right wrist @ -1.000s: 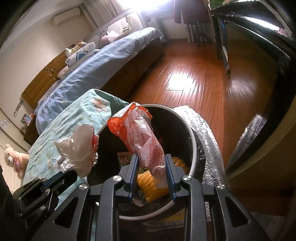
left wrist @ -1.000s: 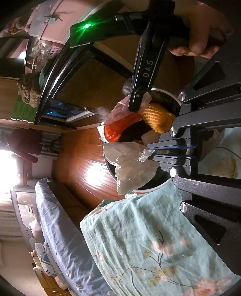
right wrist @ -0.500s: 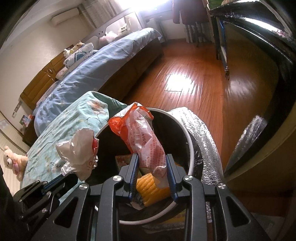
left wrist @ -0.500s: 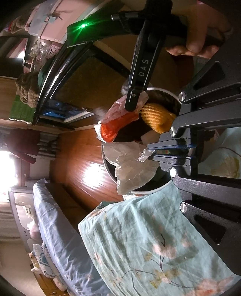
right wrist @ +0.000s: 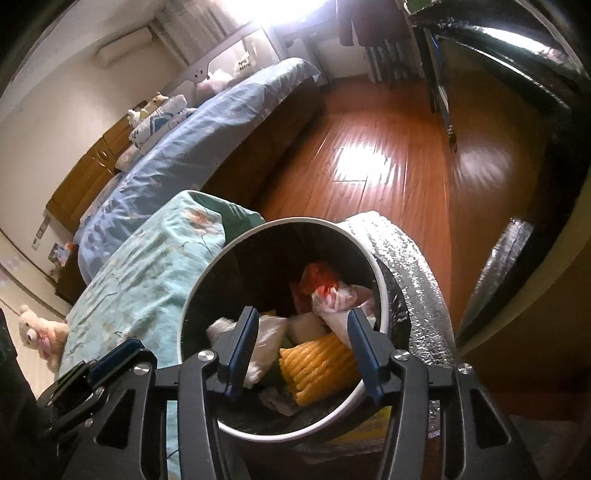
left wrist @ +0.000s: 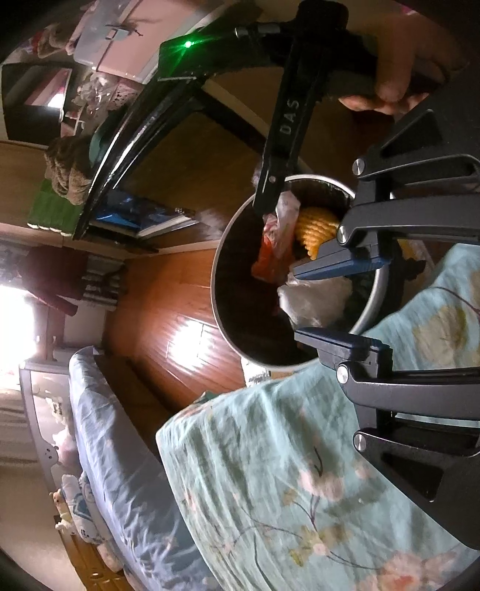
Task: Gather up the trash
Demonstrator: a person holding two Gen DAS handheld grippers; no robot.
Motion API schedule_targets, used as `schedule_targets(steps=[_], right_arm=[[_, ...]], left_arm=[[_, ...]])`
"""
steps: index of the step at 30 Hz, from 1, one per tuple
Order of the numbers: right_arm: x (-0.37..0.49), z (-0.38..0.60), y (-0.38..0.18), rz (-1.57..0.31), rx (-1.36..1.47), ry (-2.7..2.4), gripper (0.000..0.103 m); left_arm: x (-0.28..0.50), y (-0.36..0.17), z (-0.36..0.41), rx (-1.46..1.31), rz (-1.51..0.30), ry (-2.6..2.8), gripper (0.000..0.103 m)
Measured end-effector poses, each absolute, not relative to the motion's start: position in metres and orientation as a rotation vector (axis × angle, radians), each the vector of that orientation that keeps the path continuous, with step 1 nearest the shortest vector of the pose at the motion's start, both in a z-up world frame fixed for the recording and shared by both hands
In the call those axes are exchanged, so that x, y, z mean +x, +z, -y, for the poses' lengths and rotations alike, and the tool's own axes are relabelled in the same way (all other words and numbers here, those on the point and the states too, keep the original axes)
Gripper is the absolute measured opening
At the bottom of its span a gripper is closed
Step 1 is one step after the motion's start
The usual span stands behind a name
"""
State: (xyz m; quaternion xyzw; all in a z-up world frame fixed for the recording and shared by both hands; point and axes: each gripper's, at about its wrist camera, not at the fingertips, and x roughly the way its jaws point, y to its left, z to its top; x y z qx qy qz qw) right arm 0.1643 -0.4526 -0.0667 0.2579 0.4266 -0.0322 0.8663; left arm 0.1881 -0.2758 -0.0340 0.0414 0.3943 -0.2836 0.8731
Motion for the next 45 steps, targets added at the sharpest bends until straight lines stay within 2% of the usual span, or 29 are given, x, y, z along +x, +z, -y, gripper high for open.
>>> schedule_targets(steps=[5, 9, 21, 30, 32, 35, 36, 37, 38, 39, 40, 45], right_arm=[[0.151, 0.444, -0.059, -0.862, 0.559, -0.054, 0.067], [0.137, 0.430, -0.056, -0.840, 0.569, -0.035, 0.079], [0.094, 0.359, -0.026, -0.712, 0.433, 0.015, 0.090], [0.076, 0.335, 0.000, -0.602, 0.354, 0.030, 0.092], [0.071, 0.332, 0.009, -0.564, 0.337, 0.026, 0.094], [0.063, 0.329, 0.025, -0.491, 0.301, 0.017, 0.101], [0.060, 0.327, 0.029, -0.470, 0.289, 0.018, 0.102], [0.058, 0.325, 0.031, -0.451, 0.278, 0.017, 0.102], [0.056, 0.323, 0.034, -0.433, 0.265, 0.016, 0.103], [0.056, 0.321, 0.035, -0.422, 0.255, 0.015, 0.103], [0.055, 0.319, 0.035, -0.413, 0.245, 0.013, 0.103], [0.060, 0.309, 0.024, -0.403, 0.200, -0.004, 0.103]], left_arm=[[0.180, -0.030, 0.250, 0.037, -0.818, -0.552, 0.039], [0.170, -0.029, 0.226, 0.001, -0.815, -0.527, 0.044], [0.126, -0.019, 0.149, -0.073, -0.744, -0.418, 0.051], [0.100, -0.004, 0.121, -0.093, -0.672, -0.375, 0.052], [0.093, 0.004, 0.117, -0.087, -0.636, -0.359, 0.056], [0.083, 0.015, 0.111, -0.082, -0.582, -0.329, 0.063], [0.081, 0.018, 0.109, -0.080, -0.568, -0.319, 0.070], [0.077, 0.021, 0.106, -0.075, -0.543, -0.301, 0.081], [0.073, 0.024, 0.104, -0.070, -0.516, -0.279, 0.088], [0.070, 0.026, 0.101, -0.067, -0.492, -0.255, 0.099], [0.068, 0.027, 0.099, -0.064, -0.468, -0.231, 0.103], [0.063, 0.024, 0.093, -0.021, -0.412, -0.150, 0.103]])
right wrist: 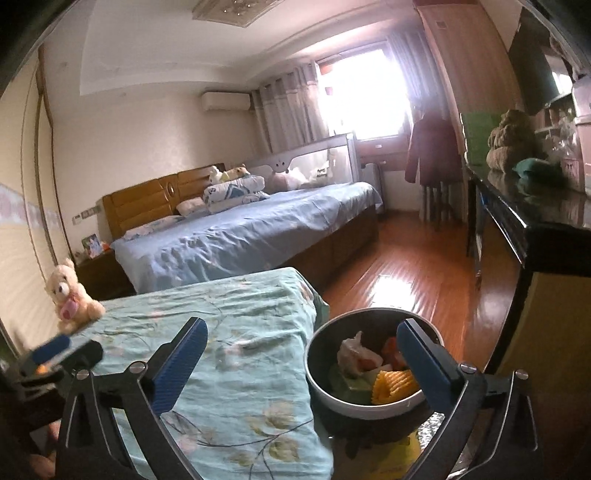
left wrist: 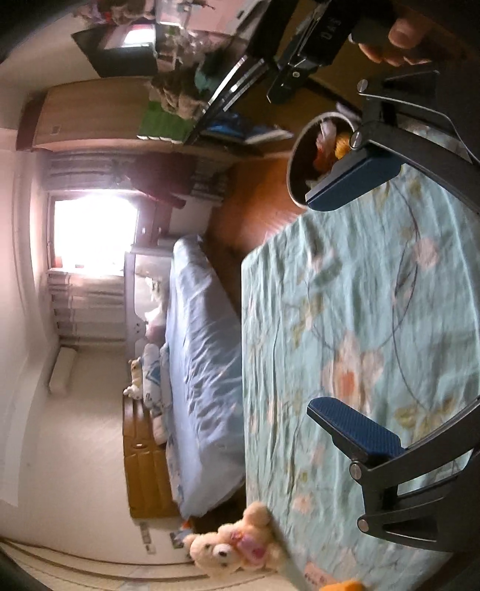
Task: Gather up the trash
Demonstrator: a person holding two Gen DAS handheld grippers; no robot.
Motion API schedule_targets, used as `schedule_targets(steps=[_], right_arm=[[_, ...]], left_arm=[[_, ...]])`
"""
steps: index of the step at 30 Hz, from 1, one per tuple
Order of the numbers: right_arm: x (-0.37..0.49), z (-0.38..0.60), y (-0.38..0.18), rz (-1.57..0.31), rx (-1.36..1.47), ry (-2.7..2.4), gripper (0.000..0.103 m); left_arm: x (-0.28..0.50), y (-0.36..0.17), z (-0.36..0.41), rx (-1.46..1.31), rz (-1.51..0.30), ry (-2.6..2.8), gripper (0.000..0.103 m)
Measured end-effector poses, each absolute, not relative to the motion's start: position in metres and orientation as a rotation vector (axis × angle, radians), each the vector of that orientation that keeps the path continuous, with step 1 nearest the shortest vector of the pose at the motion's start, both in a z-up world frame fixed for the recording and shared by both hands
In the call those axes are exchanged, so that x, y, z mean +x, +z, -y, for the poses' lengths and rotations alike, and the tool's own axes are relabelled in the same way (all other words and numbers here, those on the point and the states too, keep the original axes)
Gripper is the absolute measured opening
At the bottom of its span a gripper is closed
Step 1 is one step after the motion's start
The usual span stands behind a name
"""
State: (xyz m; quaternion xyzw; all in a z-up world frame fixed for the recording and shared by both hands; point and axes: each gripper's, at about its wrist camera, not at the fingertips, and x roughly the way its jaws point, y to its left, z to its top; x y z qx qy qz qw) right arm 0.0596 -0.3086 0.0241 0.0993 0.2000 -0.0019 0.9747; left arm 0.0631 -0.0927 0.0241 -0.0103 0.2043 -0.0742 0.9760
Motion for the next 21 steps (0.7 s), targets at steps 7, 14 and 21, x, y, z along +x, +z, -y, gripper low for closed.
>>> schedule_targets(steps=[7, 14, 21], right_arm=[[0.064, 0.296, 0.016, -0.417, 0.127, -0.002, 0.103], [0.068, 0.288, 0.015, -0.428, 0.100, 0.014, 0.103], [0.072, 0.283, 0.014, -0.437, 0.088, 0.025, 0.103]], left_arm=[[0.067, 0.017, 0.088, -0.013, -0.421, -0.114, 0.103], [0.068, 0.017, 0.087, 0.003, -0.410, -0.085, 0.103], [0.072, 0.017, 0.085, 0.004, -0.420, -0.064, 0.103]])
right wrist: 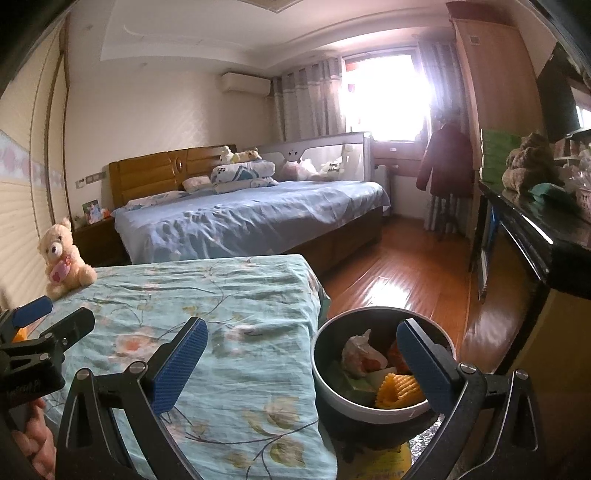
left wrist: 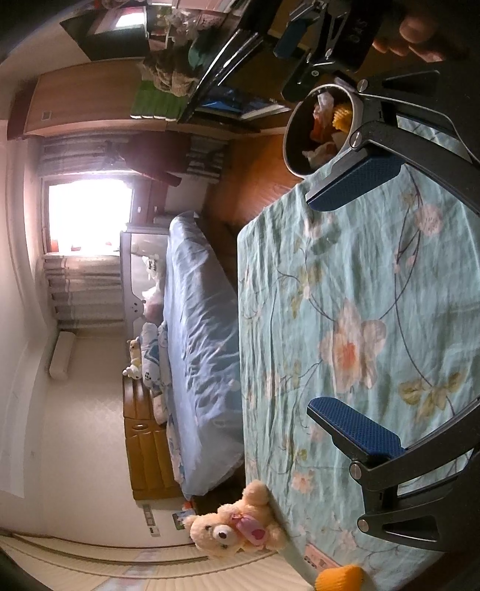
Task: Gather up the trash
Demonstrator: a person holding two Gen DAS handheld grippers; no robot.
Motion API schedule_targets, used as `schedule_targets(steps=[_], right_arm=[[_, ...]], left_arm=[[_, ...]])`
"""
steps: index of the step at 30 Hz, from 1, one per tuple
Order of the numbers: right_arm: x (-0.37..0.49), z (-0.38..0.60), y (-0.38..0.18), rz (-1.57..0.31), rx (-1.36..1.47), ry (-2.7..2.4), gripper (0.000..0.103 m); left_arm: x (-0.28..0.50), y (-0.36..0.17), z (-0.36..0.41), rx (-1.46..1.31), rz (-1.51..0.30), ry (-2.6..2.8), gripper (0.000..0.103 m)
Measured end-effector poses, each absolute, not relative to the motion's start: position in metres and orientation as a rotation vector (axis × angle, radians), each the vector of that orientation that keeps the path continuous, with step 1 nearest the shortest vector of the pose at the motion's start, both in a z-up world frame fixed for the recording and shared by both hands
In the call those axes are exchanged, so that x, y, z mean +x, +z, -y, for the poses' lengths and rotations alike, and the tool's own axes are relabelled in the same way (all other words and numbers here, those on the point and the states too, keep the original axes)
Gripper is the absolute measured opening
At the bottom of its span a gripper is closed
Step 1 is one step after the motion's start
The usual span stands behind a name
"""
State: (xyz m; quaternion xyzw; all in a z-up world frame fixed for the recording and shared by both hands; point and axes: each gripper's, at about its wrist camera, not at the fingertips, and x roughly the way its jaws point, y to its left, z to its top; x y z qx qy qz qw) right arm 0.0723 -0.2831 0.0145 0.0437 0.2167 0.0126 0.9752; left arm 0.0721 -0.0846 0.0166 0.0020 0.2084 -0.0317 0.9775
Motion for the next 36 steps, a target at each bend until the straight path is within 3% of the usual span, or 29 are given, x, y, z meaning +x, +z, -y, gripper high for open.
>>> schedule_targets(steps=[36], right_arm=[[0.0721, 0.2842, 0.0109, -0.450, 0.113, 0.043, 0.103]], left_arm=[[0.0703, 0.0155, 0.0908, 0.021, -0.408, -0.044, 0.103]])
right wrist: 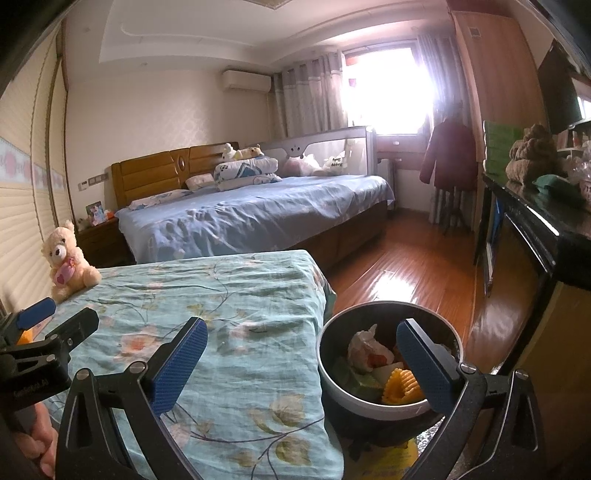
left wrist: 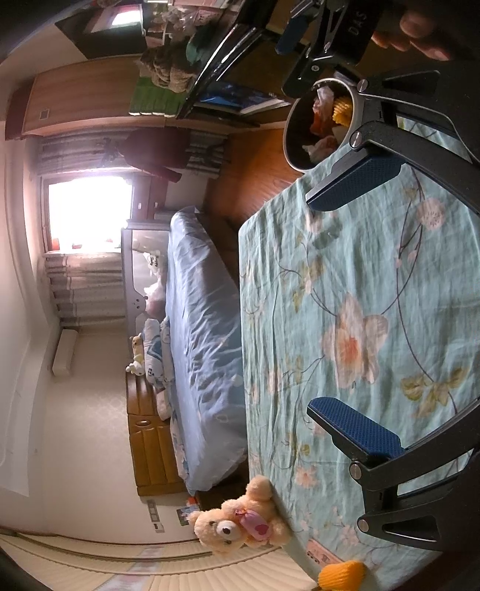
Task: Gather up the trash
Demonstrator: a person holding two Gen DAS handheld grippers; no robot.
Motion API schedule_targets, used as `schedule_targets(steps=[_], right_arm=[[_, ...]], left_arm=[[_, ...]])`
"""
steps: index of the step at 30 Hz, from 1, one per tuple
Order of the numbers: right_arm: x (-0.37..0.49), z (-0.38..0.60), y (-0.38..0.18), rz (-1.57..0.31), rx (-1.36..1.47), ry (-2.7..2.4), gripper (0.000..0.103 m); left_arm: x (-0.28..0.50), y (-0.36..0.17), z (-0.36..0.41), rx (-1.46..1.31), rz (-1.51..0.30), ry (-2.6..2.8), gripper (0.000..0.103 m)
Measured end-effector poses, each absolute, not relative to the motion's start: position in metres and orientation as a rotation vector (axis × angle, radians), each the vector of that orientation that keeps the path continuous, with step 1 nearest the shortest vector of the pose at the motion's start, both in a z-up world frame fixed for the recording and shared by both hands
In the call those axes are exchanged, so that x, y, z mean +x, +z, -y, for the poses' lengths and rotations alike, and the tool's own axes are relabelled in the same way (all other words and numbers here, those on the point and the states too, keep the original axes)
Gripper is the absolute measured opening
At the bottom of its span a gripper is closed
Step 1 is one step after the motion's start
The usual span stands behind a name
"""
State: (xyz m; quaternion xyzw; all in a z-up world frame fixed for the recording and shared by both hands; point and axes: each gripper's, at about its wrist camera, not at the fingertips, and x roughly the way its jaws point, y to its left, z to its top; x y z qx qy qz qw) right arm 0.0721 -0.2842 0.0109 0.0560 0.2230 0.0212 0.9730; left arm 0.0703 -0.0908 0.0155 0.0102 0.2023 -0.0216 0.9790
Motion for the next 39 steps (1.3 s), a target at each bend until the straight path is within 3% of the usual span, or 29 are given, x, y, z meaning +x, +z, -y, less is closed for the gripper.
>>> schedule_targets(steps=[39], right_arm=[[0.0709, 0.2816, 0.0138, -0.458, 0.117, 0.054, 0.103]], left_arm=[[0.0700, 0.0159, 0.0893, 0.009, -0.421, -0.054, 0.103]])
